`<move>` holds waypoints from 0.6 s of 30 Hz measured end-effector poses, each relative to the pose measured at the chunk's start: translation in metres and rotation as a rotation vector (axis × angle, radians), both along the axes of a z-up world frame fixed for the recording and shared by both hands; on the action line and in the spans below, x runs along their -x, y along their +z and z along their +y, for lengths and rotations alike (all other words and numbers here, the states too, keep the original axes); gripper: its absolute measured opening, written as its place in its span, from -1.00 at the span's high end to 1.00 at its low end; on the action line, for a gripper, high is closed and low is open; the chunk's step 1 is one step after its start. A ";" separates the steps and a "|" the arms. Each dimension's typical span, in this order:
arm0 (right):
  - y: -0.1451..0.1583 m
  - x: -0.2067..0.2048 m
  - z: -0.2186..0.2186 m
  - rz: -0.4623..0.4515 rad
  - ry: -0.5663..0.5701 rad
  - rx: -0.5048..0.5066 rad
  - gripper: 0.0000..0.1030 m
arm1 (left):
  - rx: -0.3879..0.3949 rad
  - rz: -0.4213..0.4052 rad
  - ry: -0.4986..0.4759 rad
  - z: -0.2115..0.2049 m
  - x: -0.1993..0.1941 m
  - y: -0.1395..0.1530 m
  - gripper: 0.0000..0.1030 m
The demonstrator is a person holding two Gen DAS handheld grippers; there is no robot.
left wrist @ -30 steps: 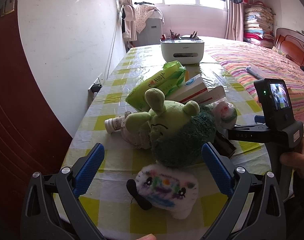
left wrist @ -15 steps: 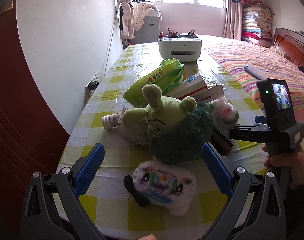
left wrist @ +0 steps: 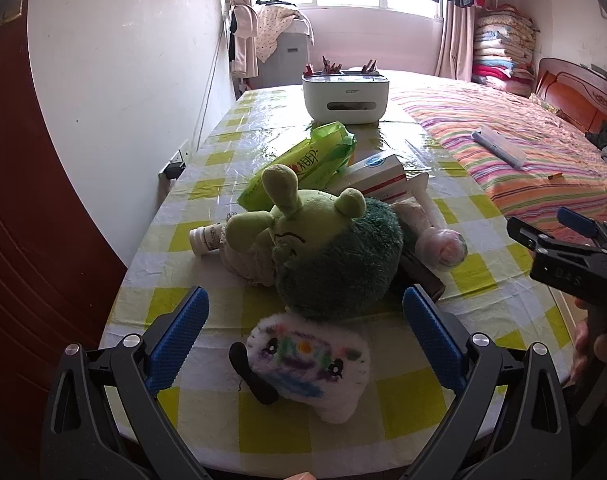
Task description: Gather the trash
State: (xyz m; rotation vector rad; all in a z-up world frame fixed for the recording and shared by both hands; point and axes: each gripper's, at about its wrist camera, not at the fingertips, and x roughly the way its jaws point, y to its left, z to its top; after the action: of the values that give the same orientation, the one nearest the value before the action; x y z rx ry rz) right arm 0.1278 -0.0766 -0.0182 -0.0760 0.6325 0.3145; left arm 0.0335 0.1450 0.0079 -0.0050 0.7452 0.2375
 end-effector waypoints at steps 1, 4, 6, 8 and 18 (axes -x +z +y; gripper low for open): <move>0.001 0.004 0.000 -0.009 0.002 0.000 -0.86 | -0.002 -0.002 -0.003 -0.001 0.001 0.000 -0.87; 0.007 0.020 0.000 -0.031 0.010 -0.007 -0.86 | -0.009 -0.015 -0.009 -0.003 0.003 0.002 -0.87; 0.007 0.024 -0.001 -0.036 0.014 -0.016 -0.86 | -0.012 -0.027 -0.015 -0.005 0.005 0.003 -0.87; 0.007 0.030 -0.002 -0.039 0.012 -0.018 -0.86 | -0.032 -0.058 -0.016 -0.008 0.009 0.005 -0.87; 0.009 0.044 -0.008 -0.039 -0.008 -0.038 -0.86 | -0.057 -0.089 -0.004 -0.011 0.015 0.013 -0.87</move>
State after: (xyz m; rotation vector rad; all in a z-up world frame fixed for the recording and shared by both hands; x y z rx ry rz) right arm 0.0838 -0.0849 -0.0089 -0.0431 0.5880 0.3164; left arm 0.0188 0.1341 0.0209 0.0396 0.6497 0.2530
